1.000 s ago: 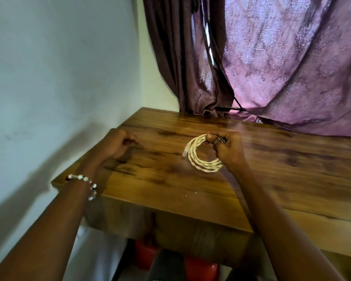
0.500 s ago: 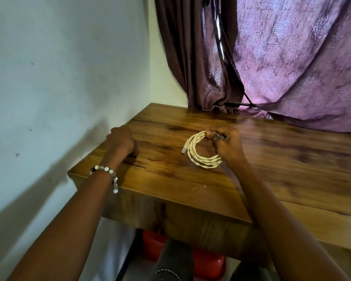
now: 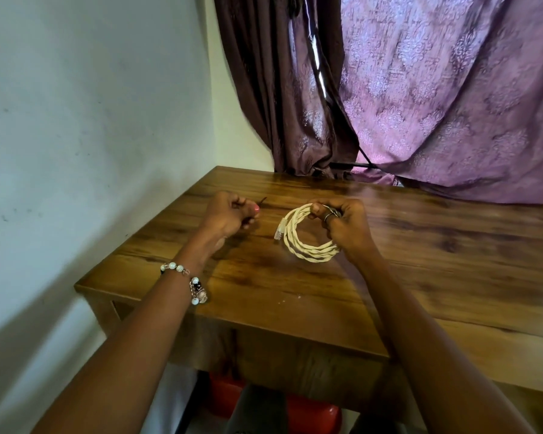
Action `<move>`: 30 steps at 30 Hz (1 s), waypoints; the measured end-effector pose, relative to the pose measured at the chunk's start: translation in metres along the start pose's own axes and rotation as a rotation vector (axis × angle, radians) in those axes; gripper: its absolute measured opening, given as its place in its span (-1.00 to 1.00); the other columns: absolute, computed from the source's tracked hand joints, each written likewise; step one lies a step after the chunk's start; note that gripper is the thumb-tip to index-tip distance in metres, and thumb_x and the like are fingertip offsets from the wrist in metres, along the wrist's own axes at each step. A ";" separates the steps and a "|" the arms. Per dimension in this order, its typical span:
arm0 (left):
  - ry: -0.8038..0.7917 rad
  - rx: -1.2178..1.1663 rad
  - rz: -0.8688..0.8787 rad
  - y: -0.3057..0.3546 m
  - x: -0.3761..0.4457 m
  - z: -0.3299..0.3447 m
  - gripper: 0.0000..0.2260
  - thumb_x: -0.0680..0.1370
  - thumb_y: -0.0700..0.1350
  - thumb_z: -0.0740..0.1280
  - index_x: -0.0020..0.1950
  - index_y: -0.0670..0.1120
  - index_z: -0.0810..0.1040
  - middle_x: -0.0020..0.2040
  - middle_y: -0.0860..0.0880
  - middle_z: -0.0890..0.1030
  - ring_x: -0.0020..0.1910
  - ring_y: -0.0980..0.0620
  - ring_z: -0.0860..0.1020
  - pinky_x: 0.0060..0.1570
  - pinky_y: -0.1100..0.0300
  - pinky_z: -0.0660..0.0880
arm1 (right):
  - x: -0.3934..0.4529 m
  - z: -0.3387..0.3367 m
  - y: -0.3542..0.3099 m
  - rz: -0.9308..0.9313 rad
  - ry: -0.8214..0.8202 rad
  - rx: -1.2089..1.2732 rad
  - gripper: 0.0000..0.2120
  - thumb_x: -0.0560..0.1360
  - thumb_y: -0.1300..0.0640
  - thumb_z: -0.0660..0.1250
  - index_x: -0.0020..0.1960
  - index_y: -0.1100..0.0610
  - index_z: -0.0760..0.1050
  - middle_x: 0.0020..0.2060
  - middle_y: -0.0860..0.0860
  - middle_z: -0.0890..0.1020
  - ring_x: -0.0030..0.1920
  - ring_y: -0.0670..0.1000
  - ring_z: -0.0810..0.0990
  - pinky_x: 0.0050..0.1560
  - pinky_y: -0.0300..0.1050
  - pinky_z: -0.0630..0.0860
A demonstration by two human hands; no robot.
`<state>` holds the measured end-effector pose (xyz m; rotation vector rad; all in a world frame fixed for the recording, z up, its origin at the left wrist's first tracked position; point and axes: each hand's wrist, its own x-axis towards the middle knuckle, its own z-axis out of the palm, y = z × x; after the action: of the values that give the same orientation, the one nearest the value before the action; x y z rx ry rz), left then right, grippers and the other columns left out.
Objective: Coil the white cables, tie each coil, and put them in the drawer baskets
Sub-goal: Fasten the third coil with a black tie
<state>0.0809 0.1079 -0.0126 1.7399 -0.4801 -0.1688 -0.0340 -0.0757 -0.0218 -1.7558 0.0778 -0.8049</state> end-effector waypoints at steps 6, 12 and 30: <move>-0.058 -0.236 0.010 0.021 0.020 0.052 -0.88 0.44 -0.32 0.42 -0.04 -0.19 0.64 -0.21 -0.15 0.67 -0.33 0.03 0.60 -0.36 0.30 0.58 | 0.023 -0.041 0.009 0.011 -0.001 0.014 -0.84 0.52 0.37 0.30 0.07 0.36 0.59 -0.35 0.04 0.60 -0.54 -0.21 0.42 -0.55 -0.38 0.29; -0.121 -0.307 0.011 0.026 0.044 0.104 -0.85 0.43 -0.38 0.42 -0.02 -0.28 0.62 -0.21 -0.15 0.66 -0.39 0.10 0.61 -0.44 0.36 0.49 | 0.046 -0.083 0.032 0.043 -0.016 0.060 -0.84 0.52 0.30 0.32 -0.04 0.12 0.65 -0.31 0.17 0.61 -0.47 -0.01 0.27 -0.51 -0.25 0.15; -0.120 -0.090 0.048 -0.002 0.072 0.136 -0.87 0.39 -0.22 0.51 -0.08 -0.16 0.67 -0.22 -0.15 0.68 -0.36 0.00 0.61 -0.33 0.17 0.59 | 0.050 -0.097 0.060 0.056 -0.152 -0.020 -0.85 0.51 0.34 0.31 0.03 0.35 0.61 -0.39 0.02 0.59 -0.52 -0.10 0.29 -0.55 -0.33 0.19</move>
<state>0.0965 -0.0440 -0.0354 1.6352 -0.5927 -0.2577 -0.0285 -0.1989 -0.0388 -1.8199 0.0336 -0.6306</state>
